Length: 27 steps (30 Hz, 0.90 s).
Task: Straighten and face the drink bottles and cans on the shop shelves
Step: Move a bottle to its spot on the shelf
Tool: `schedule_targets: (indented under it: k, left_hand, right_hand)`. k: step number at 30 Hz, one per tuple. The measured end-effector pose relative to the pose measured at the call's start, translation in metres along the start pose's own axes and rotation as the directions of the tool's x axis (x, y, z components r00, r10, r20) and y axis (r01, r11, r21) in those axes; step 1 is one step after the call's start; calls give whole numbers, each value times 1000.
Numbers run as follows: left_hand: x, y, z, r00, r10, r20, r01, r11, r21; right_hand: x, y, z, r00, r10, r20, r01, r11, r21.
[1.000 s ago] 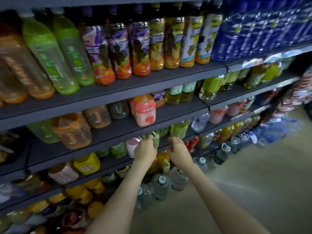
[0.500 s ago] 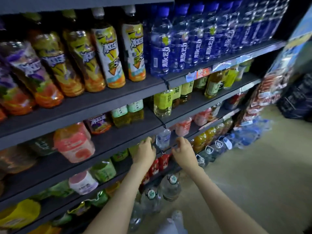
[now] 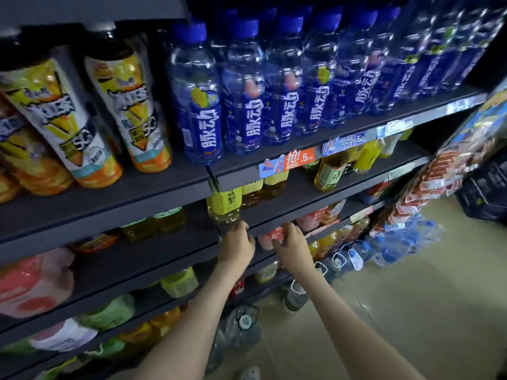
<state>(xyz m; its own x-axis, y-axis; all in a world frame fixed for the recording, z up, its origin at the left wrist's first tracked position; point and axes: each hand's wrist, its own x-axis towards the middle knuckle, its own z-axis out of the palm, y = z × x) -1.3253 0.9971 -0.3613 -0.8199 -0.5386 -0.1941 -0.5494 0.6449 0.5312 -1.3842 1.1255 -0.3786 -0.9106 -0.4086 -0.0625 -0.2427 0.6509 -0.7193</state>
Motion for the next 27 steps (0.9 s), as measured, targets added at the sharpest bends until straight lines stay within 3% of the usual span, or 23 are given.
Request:
schedule_targets:
  k: [6, 14, 23, 27]
  left_hand:
    - [22, 55, 38, 1000, -9, 17, 8, 998, 58]
    - [58, 163, 109, 989, -134, -69, 131, 991, -41]
    - [71, 211, 141, 937, -270, -222, 239, 958, -157]
    - [90, 221, 145, 935, -223, -276, 170, 964, -204]
  right_hand:
    - [48, 56, -45, 995, 96, -23, -94, 993, 71]
    - [133, 147, -140, 998, 64, 29, -67, 994, 86]
    - [199, 154, -169, 981, -137, 138, 122, 986, 112]
    - [217, 147, -165, 967, -199, 162, 180, 976, 122]
